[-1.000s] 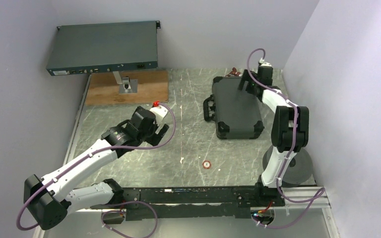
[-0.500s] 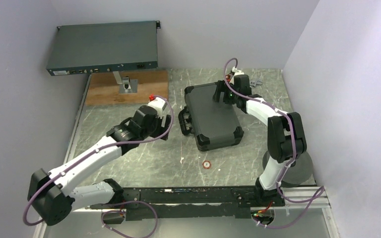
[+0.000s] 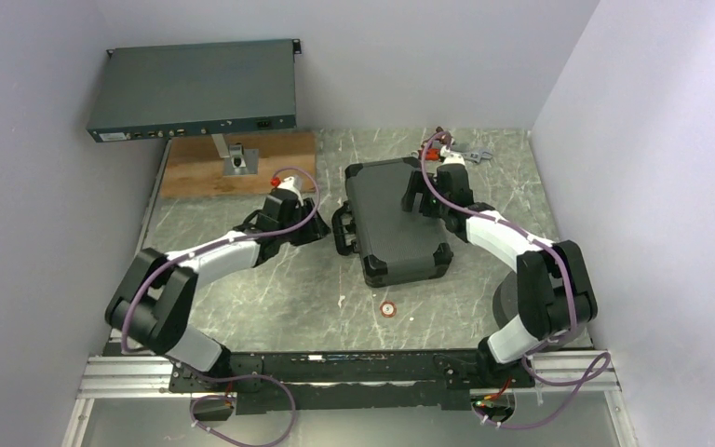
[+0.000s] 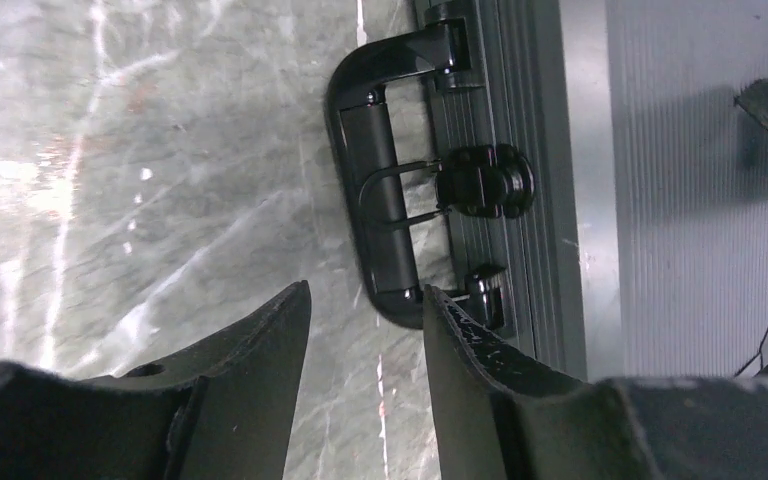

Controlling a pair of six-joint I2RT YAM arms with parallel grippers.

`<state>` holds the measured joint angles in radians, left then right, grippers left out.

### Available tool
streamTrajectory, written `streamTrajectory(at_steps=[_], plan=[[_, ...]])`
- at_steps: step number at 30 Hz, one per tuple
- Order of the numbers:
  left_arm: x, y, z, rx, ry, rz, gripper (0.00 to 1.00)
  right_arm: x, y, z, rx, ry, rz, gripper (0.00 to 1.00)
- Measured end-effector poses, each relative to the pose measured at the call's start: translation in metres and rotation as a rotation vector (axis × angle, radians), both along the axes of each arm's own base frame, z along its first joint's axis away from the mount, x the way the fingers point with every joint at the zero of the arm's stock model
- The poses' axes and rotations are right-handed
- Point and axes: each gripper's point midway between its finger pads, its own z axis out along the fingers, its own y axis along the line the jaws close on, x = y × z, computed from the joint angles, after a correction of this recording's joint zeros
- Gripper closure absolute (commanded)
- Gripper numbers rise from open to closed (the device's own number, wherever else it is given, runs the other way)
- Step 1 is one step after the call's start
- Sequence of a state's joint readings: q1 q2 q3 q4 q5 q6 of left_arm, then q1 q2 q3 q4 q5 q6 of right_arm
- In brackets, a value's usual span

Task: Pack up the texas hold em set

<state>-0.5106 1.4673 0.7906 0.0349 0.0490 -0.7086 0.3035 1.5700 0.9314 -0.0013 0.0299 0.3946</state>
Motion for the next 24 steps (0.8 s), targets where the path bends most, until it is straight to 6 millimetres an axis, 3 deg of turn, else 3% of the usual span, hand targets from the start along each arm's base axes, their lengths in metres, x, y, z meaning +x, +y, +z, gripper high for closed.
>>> streamTrajectory(at_steps=[7,14,21,24], plan=[[0.010,-0.015,-0.028,-0.089,0.052,0.003,0.55,-0.020,0.003,-0.003,0.027,-0.002,-0.005,0.05],[0.023,-0.019,-0.032,-0.138,0.039,0.023,0.60,-0.021,0.004,-0.003,0.028,-0.004,-0.003,0.05],[0.030,-0.019,-0.037,-0.160,0.039,0.057,0.77,-0.021,0.004,-0.003,0.028,-0.004,-0.003,0.05],[0.032,-0.015,-0.038,-0.152,0.036,0.070,0.79,-0.021,0.004,-0.003,0.028,-0.004,-0.002,0.05]])
